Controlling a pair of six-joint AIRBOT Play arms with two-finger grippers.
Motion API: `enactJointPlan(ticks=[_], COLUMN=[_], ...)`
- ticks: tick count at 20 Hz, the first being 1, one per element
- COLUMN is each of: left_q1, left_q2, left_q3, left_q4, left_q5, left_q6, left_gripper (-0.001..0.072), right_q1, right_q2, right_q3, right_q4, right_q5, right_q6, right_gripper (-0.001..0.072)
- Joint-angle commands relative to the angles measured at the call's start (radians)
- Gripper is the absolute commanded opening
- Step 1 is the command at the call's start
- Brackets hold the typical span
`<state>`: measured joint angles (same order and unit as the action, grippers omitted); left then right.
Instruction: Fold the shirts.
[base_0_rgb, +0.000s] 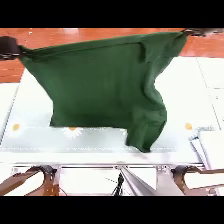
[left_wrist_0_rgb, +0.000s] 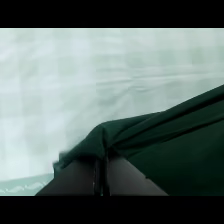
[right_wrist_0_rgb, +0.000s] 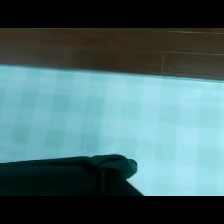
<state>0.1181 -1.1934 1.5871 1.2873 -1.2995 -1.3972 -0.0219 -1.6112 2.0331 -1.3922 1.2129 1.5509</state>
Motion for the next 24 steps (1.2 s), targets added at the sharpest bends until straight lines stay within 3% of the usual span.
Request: enactJointPlan(ticks=[1, 6, 10, 11, 12, 13, 14, 15, 16, 18, 22, 24], left_q1=[0.0, 0.0, 0.0, 0.0, 0.003, 0.012, 0.025, 0.042, 0.062, 0.102, 0.184, 0.245], left_q2=[-0.202, -0.447, -0.528, -0.529, -0.528, -0.528, -0.528, -0.528, -0.527, -0.515, -0.374, -0.307], left_q3=[-0.003, -0.003, -0.002, -0.002, 0.006, 0.025, 0.044, 0.058, 0.058, 0.006, -0.245, -0.381], left_q4=[-0.008, -0.027, -0.058, -0.057, -0.055, -0.048, -0.037, -0.026, -0.027, -0.031, -0.031, -0.115], left_q5=[0.102, -0.043, -0.054, -0.055, -0.073, -0.123, -0.183, -0.262, -0.37, -0.515, -0.386, -0.321], left_q6=[0.027, 0.024, 0.02, 0.021, 0.021, 0.021, 0.021, 0.02, 0.019, -0.029, -0.034, -0.018], left_gripper=[0.0021, 0.0021, 0.0021, 0.0025, 0.0093, 0.0247, 0.0424, 0.0549, 0.0575, 0.0575, 0.0573, 0.0573], right_q1=[0.02, 0.02, 0.019, 0.019, 0.016, 0.009, 0.002, -0.008, -0.019, -0.07, -0.158, -0.225], right_q2=[-0.147, -0.322, -0.38, -0.377, -0.367, -0.353, -0.337, -0.319, -0.305, -0.269, -0.14, -0.08], right_q3=[-0.003, -0.037, -0.037, -0.036, -0.035, -0.035, -0.035, -0.035, -0.036, -0.068, -0.262, -0.391], right_q4=[0.003, -0.005, 0.008, 0.018, 0.037, 0.04, 0.021, -0.024, -0.065, 0.022, 0.093, 0.255], right_q5=[-0.114, 0.068, 0.112, 0.119, 0.152, 0.204, 0.273, 0.369, 0.489, 0.612, 0.55, 0.494], right_q6=[0.072, 0.053, 0.052, 0.044, 0.008, -0.042, -0.084, -0.115, -0.134, -0.122, -0.204, -0.327], right_gripper=[0.0023, 0.0023, 0.0025, 0.0113, 0.0305, 0.039, 0.0395, 0.0395, 0.0396, 0.0395, 0.0396, 0.0396])
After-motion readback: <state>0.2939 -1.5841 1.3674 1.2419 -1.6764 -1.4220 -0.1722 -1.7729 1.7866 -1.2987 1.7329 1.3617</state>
